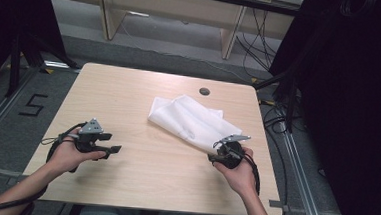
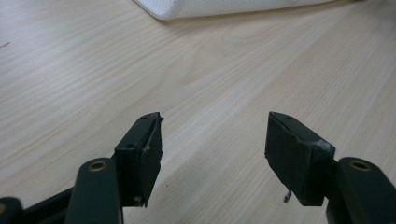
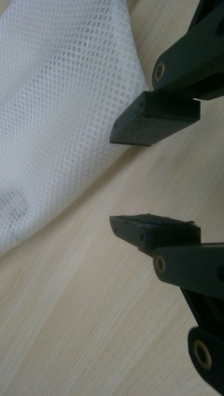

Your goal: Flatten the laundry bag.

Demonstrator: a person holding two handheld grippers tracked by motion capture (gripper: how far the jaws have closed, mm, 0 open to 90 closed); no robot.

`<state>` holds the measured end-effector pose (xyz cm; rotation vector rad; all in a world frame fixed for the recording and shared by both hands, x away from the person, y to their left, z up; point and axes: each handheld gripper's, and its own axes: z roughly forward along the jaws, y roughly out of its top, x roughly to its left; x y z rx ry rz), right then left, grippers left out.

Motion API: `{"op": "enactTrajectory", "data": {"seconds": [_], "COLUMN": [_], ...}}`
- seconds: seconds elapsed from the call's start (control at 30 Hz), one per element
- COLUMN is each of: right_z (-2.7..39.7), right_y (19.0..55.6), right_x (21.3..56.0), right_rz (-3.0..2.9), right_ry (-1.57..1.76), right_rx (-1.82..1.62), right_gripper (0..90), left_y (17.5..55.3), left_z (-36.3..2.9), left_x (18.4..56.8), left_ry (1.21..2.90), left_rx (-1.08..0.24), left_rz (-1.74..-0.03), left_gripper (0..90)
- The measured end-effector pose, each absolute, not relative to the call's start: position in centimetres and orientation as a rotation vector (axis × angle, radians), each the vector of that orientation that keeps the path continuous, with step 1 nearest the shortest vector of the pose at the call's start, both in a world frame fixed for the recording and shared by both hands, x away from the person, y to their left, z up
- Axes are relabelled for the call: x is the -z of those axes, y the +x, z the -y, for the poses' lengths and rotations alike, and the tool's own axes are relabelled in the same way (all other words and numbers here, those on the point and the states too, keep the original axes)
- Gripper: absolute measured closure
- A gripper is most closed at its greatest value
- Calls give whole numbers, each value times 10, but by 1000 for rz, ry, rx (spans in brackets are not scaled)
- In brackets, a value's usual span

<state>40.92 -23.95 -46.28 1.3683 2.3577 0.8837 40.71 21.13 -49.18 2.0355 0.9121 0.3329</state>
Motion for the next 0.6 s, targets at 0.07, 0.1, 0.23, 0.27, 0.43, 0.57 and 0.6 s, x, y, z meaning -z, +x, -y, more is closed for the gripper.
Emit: {"op": "enactTrajectory", "data": {"seconds": [0.07, 0.1, 0.23, 0.27, 0.43, 0.57, 0.6], "right_z": [242, 241, 243, 244, 246, 240, 238], "right_y": [410, 409, 409, 410, 413, 415, 417], "right_x": [463, 463, 465, 466, 462, 462, 462], "right_rz": [-2379, -2377, -2347, -2333, -2345, -2304, -2287], "right_ry": [1331, 1356, 1375, 1371, 1348, 1352, 1345], "right_rx": [-858, -864, -890, -894, -864, -887, -895], "right_gripper": [530, 523, 503, 500, 500, 492, 492], "left_y": [408, 408, 409, 409, 407, 407, 407], "left_z": [-211, -211, -208, -206, -208, -207, -206], "left_x": [493, 492, 492, 493, 493, 490, 490], "left_ry": [2027, 2031, 2025, 2006, 2054, 2030, 2016], "left_rx": [-332, -330, -337, -329, -328, -339, -329], "left_rz": [-918, -918, -905, -905, -863, -853, -860], "left_gripper": [364, 364, 365, 365, 365, 365, 364]}}
